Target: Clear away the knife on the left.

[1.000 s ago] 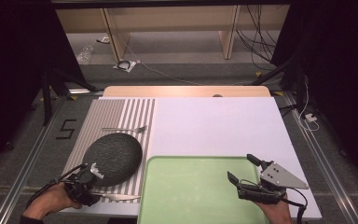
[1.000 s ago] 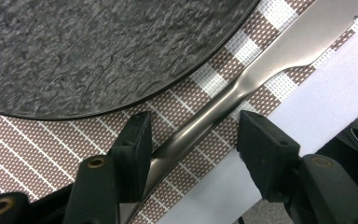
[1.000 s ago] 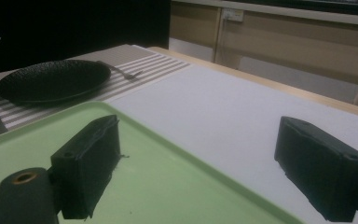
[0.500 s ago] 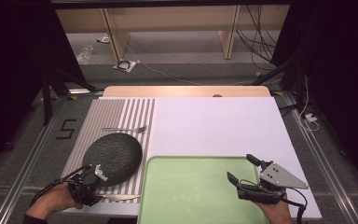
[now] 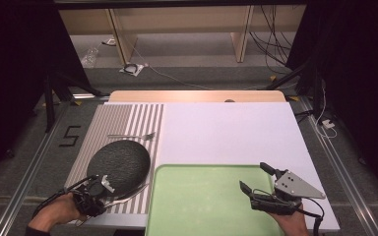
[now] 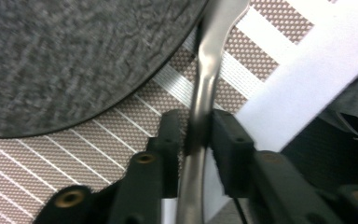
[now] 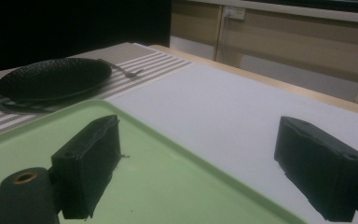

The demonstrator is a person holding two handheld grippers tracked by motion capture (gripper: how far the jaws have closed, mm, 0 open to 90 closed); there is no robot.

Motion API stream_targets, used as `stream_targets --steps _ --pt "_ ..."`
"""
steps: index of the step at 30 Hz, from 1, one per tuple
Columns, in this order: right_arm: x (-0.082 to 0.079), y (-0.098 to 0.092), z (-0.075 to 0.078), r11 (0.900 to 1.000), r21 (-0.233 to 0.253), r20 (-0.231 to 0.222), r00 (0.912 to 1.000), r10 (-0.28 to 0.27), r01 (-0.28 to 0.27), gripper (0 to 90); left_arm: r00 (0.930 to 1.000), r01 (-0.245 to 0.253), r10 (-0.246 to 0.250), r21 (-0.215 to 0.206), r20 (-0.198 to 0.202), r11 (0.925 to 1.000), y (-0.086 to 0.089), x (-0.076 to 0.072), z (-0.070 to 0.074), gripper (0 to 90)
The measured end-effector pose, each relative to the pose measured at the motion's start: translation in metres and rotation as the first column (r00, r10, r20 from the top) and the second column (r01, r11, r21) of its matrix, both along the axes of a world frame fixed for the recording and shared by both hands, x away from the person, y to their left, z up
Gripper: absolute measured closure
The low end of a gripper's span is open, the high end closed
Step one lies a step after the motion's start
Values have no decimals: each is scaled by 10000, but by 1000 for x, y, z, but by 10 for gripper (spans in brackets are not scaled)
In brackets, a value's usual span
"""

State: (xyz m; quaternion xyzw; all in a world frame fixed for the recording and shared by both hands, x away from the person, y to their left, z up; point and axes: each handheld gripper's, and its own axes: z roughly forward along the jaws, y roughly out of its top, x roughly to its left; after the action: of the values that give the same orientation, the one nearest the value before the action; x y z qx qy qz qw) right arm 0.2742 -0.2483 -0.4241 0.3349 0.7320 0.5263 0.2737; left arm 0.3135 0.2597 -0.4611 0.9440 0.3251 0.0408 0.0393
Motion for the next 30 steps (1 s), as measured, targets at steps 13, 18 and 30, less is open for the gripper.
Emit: stream_targets --steps 13,18,30 --pt "1 1 -1 10000 17 -37 10000 47 -47 152 9987 484 -493 567 142 9972 -13 -2 0 749" --pt "0 1 0 10000 -36 -41 10000 55 -55 153 9978 643 -652 650 130 9958 -15 -2 0 790" --pt "0 1 0 10000 -41 -40 10000 44 -44 154 9915 1276 -1293 885 139 9879 -16 -5 1 799"
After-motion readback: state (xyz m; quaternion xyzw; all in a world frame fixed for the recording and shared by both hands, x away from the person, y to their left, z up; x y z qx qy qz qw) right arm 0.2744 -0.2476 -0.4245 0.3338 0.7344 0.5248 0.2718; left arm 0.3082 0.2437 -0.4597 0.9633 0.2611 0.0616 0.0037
